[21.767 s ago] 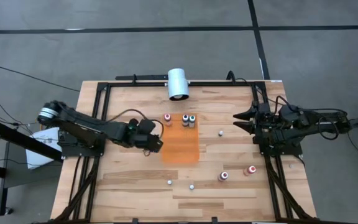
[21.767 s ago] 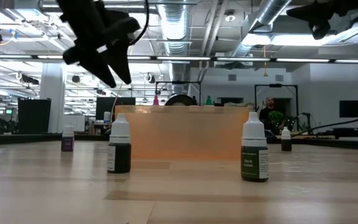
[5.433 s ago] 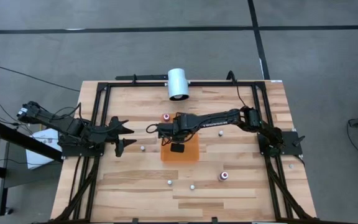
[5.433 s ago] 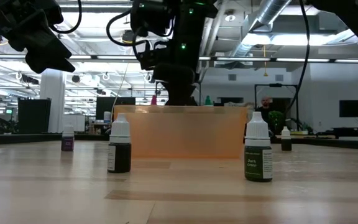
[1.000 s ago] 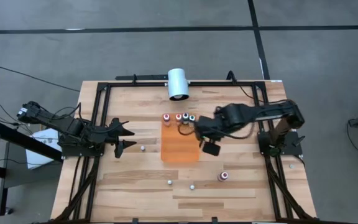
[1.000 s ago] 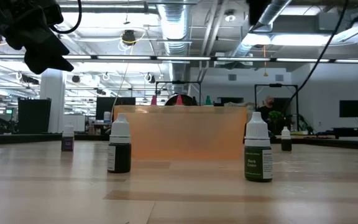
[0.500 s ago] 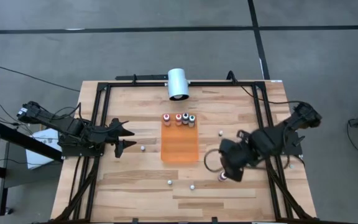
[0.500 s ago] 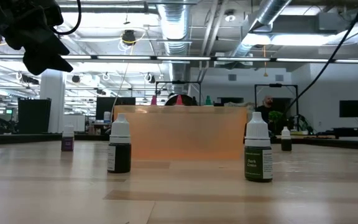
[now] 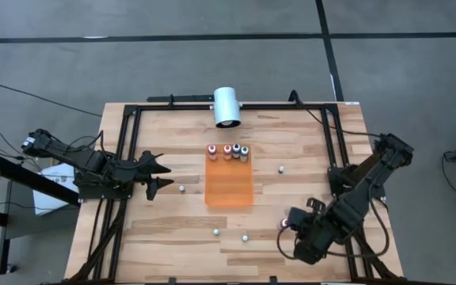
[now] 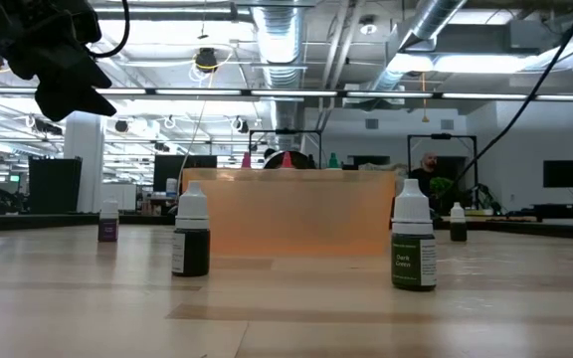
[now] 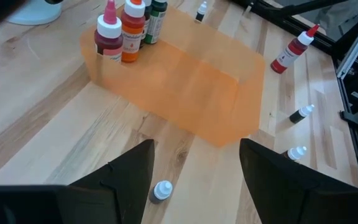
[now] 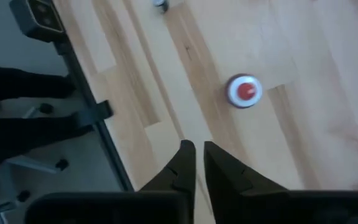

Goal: Pick & Place food coloring
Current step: Put the large red food coloring bottle into the bin

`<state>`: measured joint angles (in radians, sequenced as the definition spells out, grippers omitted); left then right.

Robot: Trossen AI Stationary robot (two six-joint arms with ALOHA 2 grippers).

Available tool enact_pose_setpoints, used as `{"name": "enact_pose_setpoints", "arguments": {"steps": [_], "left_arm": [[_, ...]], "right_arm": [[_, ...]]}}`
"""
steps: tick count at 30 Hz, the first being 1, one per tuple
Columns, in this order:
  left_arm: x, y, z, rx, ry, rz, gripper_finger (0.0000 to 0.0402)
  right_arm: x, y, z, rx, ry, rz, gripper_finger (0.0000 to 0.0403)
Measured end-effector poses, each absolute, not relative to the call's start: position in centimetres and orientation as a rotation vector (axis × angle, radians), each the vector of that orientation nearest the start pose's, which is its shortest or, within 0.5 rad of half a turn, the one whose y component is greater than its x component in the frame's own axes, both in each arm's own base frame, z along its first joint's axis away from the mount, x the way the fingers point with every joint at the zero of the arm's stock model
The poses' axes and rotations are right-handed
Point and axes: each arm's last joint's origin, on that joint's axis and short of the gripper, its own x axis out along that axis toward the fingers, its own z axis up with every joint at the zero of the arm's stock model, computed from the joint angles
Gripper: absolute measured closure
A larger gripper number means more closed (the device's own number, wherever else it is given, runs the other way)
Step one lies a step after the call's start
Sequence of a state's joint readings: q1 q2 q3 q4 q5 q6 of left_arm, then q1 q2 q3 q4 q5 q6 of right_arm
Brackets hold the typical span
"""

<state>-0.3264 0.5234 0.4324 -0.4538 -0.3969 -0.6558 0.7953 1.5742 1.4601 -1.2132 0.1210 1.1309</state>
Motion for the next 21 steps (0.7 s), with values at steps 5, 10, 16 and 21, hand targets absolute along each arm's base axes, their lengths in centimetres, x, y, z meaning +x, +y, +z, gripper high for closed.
{"name": "enact_pose_setpoints", "arguments": {"steps": [5,10,16,21], "left_arm": [[11.9,-2.8,22.4,-0.471,0.461,0.237,0.0173],[11.9,-2.8,22.4,-0.496,0.459,0.243,0.0173],[11.9,-2.8,22.4,-0.513,0.457,0.247,0.0173],[11.9,-2.8,22.4,-0.514,0.457,0.247,0.0173]], "right_arm": [[20.4,21.3,28.8,0.356,1.316,-0.175,0.0335],[20.3,21.0,27.0,0.331,1.316,-0.224,0.0293],[20.0,20.9,24.6,0.329,1.318,-0.229,0.0256],[20.1,20.9,23.1,0.332,1.273,-0.231,0.0234]]}}
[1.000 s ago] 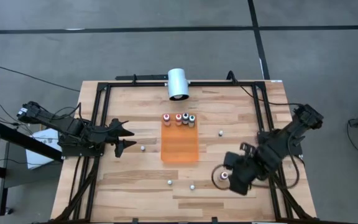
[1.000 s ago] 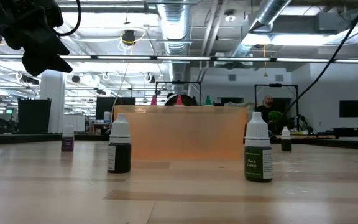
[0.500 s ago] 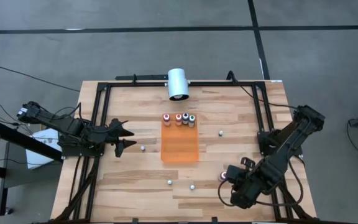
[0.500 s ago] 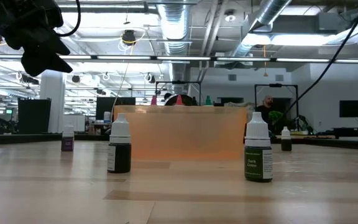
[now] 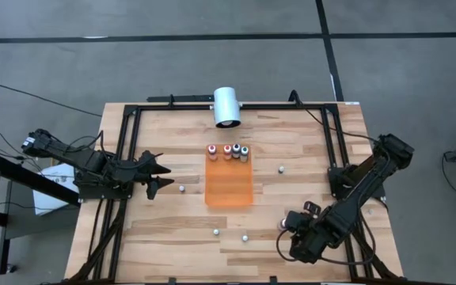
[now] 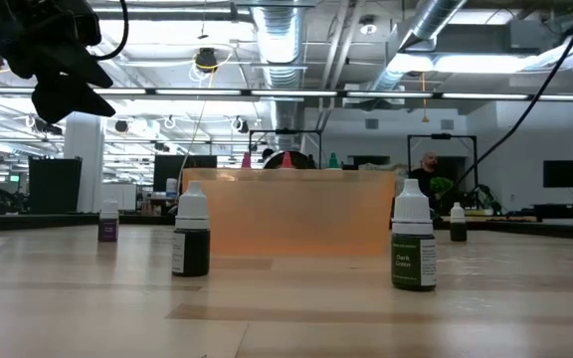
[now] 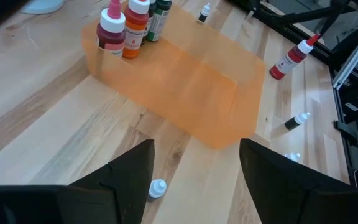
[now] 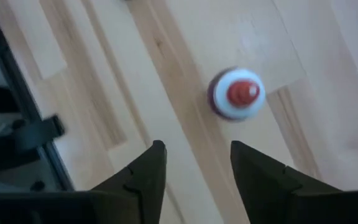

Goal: Pick & Place food coloring
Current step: Put the large red food coloring bottle into the bin

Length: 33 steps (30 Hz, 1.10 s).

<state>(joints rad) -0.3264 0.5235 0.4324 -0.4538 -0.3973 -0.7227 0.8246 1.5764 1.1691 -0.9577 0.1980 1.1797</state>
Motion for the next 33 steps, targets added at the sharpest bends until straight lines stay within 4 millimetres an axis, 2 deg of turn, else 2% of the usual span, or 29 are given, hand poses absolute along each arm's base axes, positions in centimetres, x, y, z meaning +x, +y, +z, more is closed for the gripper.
{"name": "enact_pose_setpoints", "arguments": {"steps": [12,28,33], "left_arm": [[11.9,-2.8,22.4,-0.514,0.457,0.247,0.0173],[11.9,-2.8,22.4,-0.514,0.457,0.248,0.0173],[11.9,-2.8,22.4,-0.514,0.457,0.248,0.0173]], "right_arm": [[20.3,19.6,20.5,0.338,1.220,-0.309,0.0223],[20.9,19.1,20.4,0.334,1.159,-0.347,0.0199],[20.9,19.0,19.4,0.360,1.146,-0.335,0.0199]]}}
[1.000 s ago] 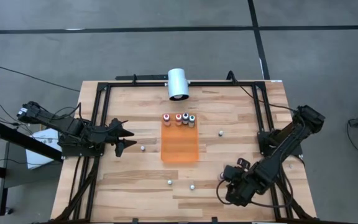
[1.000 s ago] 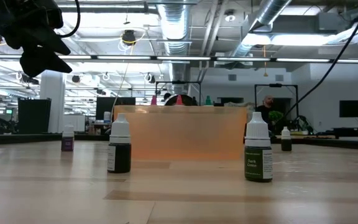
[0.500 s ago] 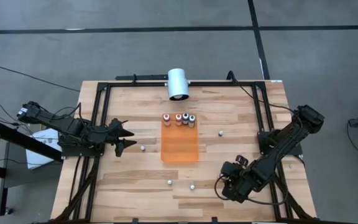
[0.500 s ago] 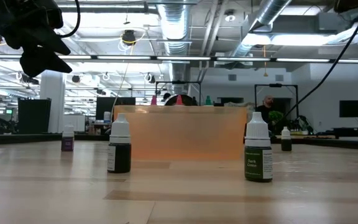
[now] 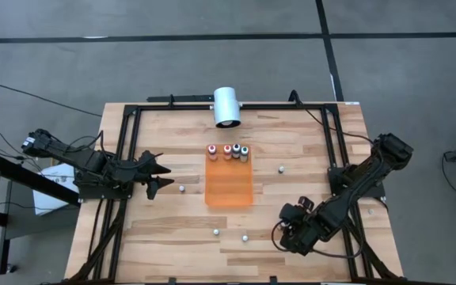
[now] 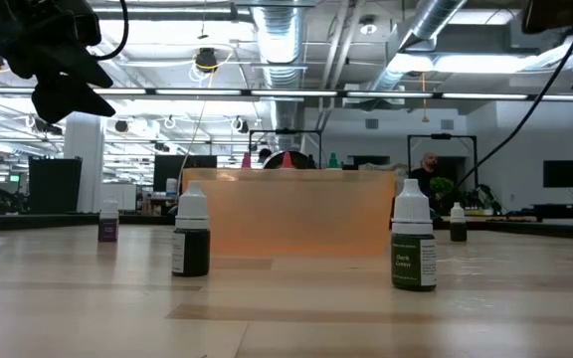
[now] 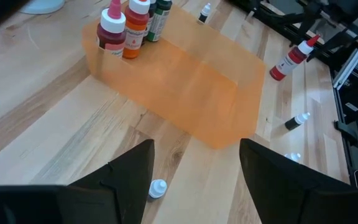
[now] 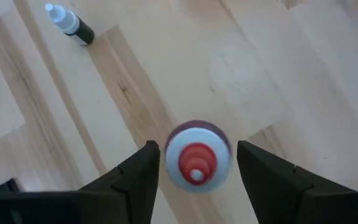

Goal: Pick & Place food coloring
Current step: Put the large red food coloring bottle into the bin

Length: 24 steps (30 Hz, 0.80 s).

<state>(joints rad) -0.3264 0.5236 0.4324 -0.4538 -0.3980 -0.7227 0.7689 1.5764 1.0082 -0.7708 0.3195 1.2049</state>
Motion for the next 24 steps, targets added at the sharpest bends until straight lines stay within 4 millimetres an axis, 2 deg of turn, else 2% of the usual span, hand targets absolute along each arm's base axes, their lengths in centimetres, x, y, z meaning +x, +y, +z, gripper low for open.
{"name": "enact_pose_setpoints", "arguments": {"steps": [3,16,24], "left_arm": [[11.88,-2.84,22.40,-0.514,0.457,0.248,0.0173],[11.88,-2.83,22.40,-0.513,0.456,0.248,0.0173],[11.88,-2.83,22.40,-0.513,0.456,0.248,0.0173]], "right_arm": [[20.91,18.79,18.76,0.371,1.142,-0.333,0.0207],[21.10,18.63,18.75,0.371,1.138,-0.333,0.0260],[21.72,18.39,19.20,0.399,1.131,-0.340,0.0255]]}}
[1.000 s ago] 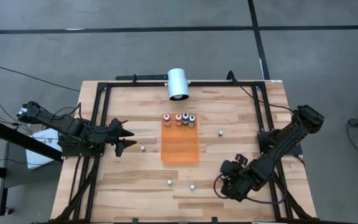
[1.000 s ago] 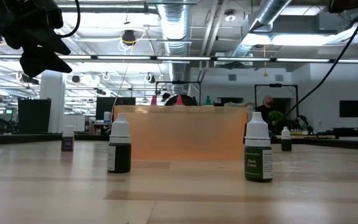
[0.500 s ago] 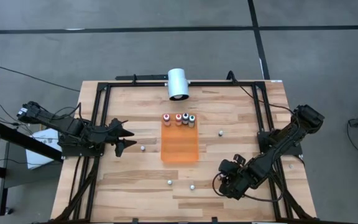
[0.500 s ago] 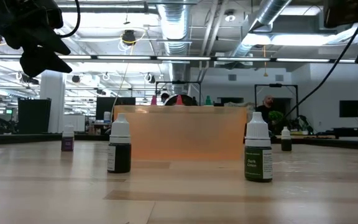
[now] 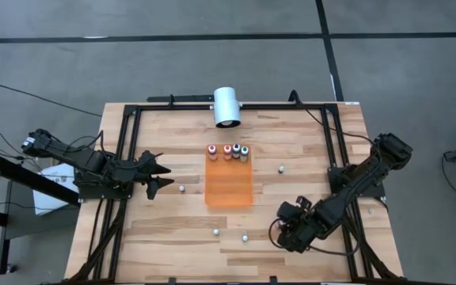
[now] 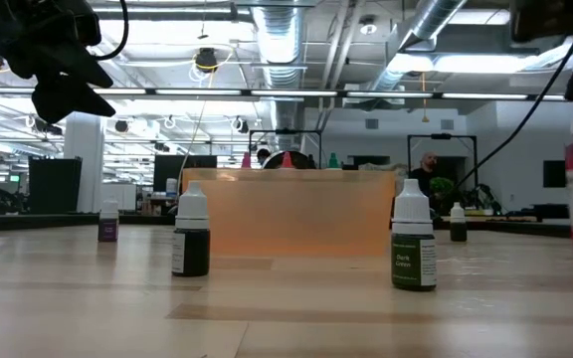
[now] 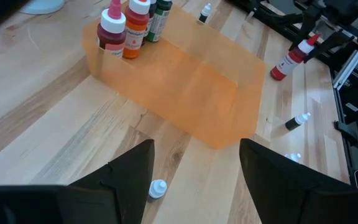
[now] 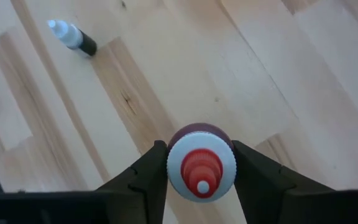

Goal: Pick & Place food coloring
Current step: Put the large red food coloring bottle into the bin

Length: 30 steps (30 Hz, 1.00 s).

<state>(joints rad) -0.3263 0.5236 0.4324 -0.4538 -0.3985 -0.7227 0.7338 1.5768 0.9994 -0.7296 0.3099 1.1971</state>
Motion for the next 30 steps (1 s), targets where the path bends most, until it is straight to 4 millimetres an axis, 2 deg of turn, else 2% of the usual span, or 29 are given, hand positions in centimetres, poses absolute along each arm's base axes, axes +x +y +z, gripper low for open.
{"name": "enact_pose_setpoints", "arguments": {"steps": [8,18,30], "left_arm": [[11.9,-2.8,22.4,-0.513,0.456,0.249,0.0173],[11.9,-2.8,22.4,-0.512,0.456,0.248,0.0173],[11.9,-2.8,22.4,-0.510,0.457,0.247,0.0173]], "right_arm": [[23.4,18.0,21.4,0.366,1.110,-0.290,0.0265],[26.4,16.4,26.5,0.253,1.056,-0.200,0.0266],[30.8,11.5,31.9,0.093,0.864,-0.127,0.0263]]}}
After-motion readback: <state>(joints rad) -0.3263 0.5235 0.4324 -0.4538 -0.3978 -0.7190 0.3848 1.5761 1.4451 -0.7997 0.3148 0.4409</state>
